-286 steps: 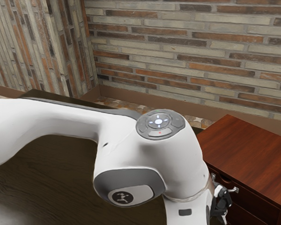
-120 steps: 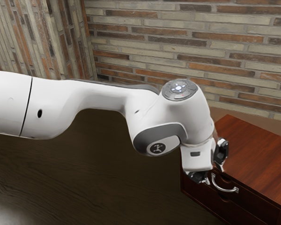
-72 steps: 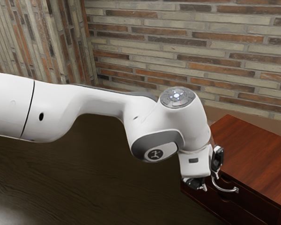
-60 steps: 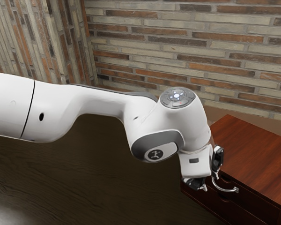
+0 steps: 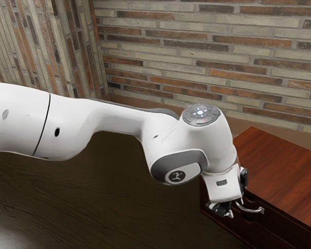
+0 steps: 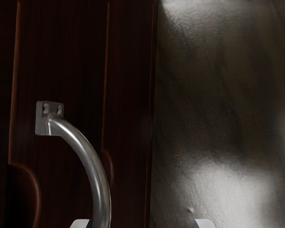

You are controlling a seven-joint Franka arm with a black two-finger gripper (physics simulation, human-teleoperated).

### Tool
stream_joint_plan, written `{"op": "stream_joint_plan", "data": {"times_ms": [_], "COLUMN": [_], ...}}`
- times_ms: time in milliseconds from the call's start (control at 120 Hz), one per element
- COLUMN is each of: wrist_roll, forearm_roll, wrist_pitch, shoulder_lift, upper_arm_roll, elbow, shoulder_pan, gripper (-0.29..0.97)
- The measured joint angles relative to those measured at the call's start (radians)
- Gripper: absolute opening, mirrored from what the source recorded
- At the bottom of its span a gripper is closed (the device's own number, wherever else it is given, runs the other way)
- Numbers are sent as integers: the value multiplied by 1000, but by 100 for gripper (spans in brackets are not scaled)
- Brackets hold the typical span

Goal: Pull the drawer handle with one arm to open the drawer

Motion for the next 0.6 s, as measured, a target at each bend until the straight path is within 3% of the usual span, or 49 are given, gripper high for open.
{"op": "stream_joint_plan", "data": {"times_ms": [600], "wrist_roll": [-70], "forearm_roll": [-14], "wrist_pitch": [16], "shoulder_lift": [34], "upper_arm_roll": [-11], "elbow": [20], "shoulder_pan": [-8], "gripper": [21]}}
